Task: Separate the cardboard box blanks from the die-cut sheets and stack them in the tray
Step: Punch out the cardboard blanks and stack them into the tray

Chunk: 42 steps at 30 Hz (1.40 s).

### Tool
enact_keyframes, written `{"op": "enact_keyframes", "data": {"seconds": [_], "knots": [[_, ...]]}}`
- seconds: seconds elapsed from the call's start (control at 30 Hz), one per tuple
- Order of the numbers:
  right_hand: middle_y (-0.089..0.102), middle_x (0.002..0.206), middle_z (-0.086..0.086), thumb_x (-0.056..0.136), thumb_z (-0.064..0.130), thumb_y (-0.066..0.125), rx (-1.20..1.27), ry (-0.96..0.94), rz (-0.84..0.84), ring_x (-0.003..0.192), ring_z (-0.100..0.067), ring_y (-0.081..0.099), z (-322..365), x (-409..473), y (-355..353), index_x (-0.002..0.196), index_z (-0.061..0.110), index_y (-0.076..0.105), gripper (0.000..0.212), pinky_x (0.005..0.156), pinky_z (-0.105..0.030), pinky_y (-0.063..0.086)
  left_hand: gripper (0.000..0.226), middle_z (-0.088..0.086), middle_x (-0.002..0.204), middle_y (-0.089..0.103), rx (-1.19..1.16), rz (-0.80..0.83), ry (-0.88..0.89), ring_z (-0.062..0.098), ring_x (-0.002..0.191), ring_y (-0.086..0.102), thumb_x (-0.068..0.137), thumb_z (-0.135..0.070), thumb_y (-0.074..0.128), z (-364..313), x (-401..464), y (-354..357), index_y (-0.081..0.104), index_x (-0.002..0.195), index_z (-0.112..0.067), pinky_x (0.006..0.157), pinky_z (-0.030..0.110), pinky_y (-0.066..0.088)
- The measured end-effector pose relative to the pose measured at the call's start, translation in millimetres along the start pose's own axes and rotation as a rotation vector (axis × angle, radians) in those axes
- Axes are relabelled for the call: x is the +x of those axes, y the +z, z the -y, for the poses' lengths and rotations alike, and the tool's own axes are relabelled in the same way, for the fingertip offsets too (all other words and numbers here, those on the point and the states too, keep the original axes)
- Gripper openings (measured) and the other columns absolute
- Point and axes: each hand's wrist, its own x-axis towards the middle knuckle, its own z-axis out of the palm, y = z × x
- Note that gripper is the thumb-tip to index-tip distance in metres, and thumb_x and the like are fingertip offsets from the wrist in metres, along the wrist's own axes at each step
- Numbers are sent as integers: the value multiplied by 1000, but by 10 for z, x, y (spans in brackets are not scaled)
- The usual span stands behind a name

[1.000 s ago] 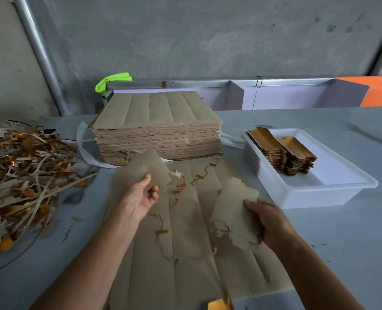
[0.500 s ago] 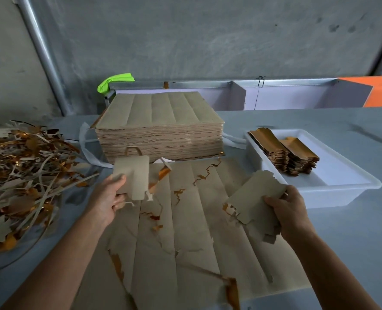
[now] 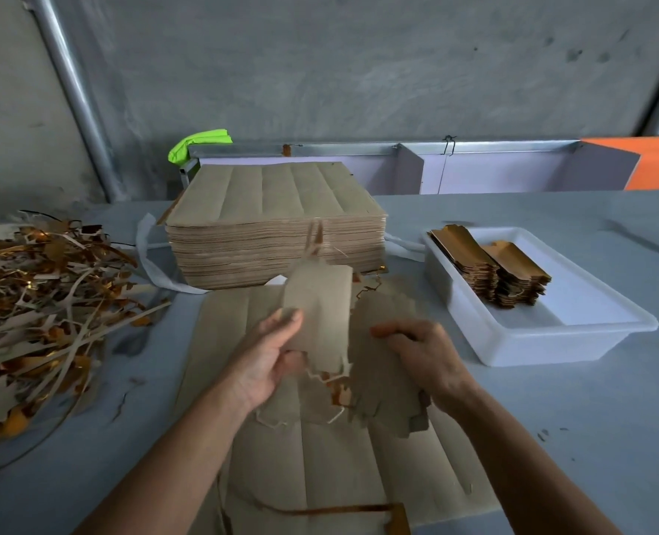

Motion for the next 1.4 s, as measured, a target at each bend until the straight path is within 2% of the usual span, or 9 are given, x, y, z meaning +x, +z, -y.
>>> {"op": "enact_keyframes", "data": {"seconds": [0.1, 0.23, 0.53, 0.87, 0.93, 1.07, 1.13, 1.27, 1.4], "knots": [[70, 91, -14, 86, 45, 61, 137, -6, 29, 87, -31, 67, 139, -47, 76, 86, 6, 71, 40, 79, -50, 56, 3, -5, 69, 62, 52, 2, -53, 3, 37, 39, 86, -16, 59, 147, 6, 140, 60, 85, -18, 33, 13, 27], [68, 92, -25, 86, 18, 68, 206, -10, 39, 89, -40, 66, 132, -58, 55, 87, -14, 61, 33, 77, -55, 55, 13, -9, 60, 55, 235, 45, -31, 0, 37, 27, 80, -29, 65, 181, -21, 109, 63, 87, -18, 33, 13, 20], [70, 87, -1, 88, 19, 66, -166, 26, 83, 78, -15, 68, -195, 58, -297, 84, 9, 69, 12, 65, -25, 56, 25, 0, 63, 52, 640, -287, 73, 4, 48, 44, 95, -21, 52, -87, 34, -382, 66, 80, -7, 43, 14, 32], [68, 89, -7, 89, 18, 64, -35, 243, 65, 79, -22, 67, -216, 131, -586, 89, 11, 67, 8, 54, -28, 51, 32, 5, 61, 48, 214, -921, -79, 11, 42, 33, 96, -17, 46, -244, 346, -787, 53, 66, -11, 34, 17, 24], [72, 89, -12, 86, 19, 66, 63, 361, 168, 78, -27, 70, -166, 110, -657, 95, 10, 69, 13, 55, -31, 54, 29, 6, 63, 49, 327, -868, -118, 12, 45, 37, 98, -14, 42, -271, 374, -774, 53, 72, -9, 37, 16, 31], [73, 91, -16, 83, 21, 68, 153, 431, 286, 75, -28, 71, -128, 106, -611, 103, 5, 69, 25, 62, -33, 57, 39, 16, 105, 61, 992, -466, -165, 27, 94, 59, 99, -36, 42, -229, 342, -435, 58, 116, -5, 81, 32, 43], [72, 93, -18, 82, 21, 68, 223, 426, 297, 74, -28, 70, -113, 113, -519, 105, 4, 67, 28, 65, -34, 56, 50, 16, 103, 63, 1243, -414, -56, 26, 91, 61, 98, -47, 38, -211, 294, -204, 65, 95, -5, 81, 34, 46], [72, 84, -17, 79, 16, 66, 397, 363, 276, 66, -26, 70, -102, 107, -354, 97, 3, 66, 22, 55, -31, 55, 50, 4, 65, 57, 1233, -502, 254, 24, 67, 56, 93, -45, 49, -151, 202, 143, 56, 61, -7, 60, 31, 39], [71, 84, -19, 64, 21, 65, 635, 324, 226, 66, -28, 69, -129, 96, -303, 100, 1, 65, 41, 54, -32, 56, 35, 11, 105, 49, 1437, -697, 574, 28, 101, 45, 80, -31, 71, -22, 120, 215, 53, 101, -8, 78, 36, 40]]}}
